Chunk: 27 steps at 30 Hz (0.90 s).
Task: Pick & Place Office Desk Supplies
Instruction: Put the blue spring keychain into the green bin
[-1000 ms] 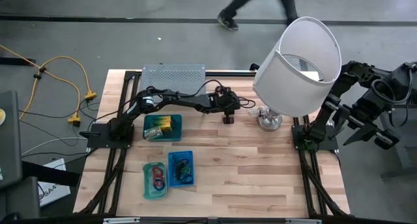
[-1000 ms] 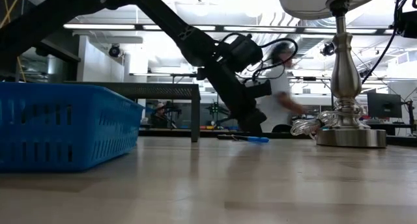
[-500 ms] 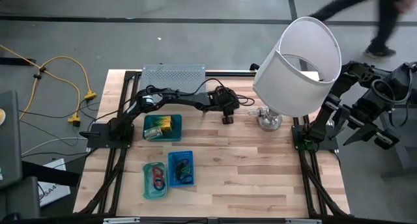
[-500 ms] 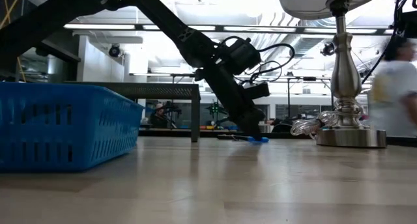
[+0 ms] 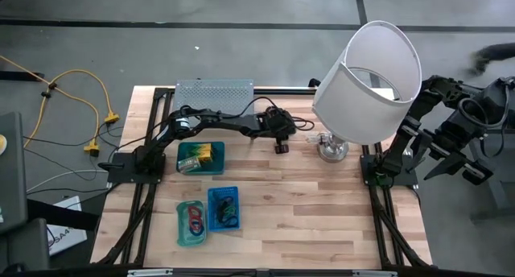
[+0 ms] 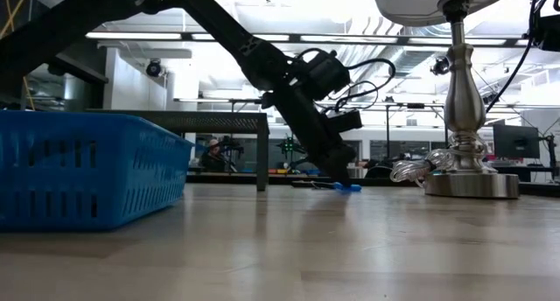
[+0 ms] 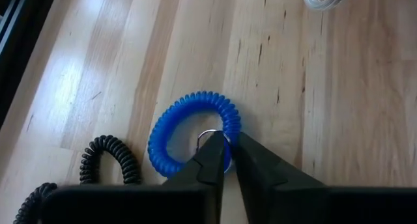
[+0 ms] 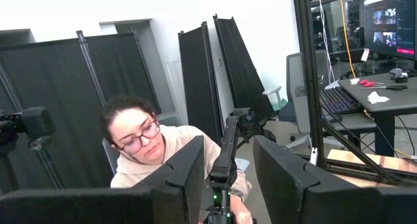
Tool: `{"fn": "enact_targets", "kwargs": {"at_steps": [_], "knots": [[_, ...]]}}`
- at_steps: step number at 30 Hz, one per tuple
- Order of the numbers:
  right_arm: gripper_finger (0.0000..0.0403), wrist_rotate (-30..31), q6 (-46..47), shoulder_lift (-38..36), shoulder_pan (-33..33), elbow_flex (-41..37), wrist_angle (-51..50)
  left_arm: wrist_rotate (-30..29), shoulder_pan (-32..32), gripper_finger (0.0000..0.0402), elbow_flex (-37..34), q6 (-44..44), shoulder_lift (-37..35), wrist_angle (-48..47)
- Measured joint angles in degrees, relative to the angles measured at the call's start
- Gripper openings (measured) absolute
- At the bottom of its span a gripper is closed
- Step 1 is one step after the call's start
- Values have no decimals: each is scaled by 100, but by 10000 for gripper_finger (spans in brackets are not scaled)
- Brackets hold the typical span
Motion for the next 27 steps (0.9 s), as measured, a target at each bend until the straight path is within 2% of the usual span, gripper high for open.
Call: {"fn": "enact_targets", "kwargs": {"at_steps": [4,13,27], "knots": [[120,-1,0,0,1,0,-2,5,0,4,0,-21,0,7],[120,-1,-1,0,0,0,-2,54,-150,1,0,-217,-2,-77],[120,-2,0,0,0,0,2,-815,-612,1,-4,-264,-218,-420]]}}
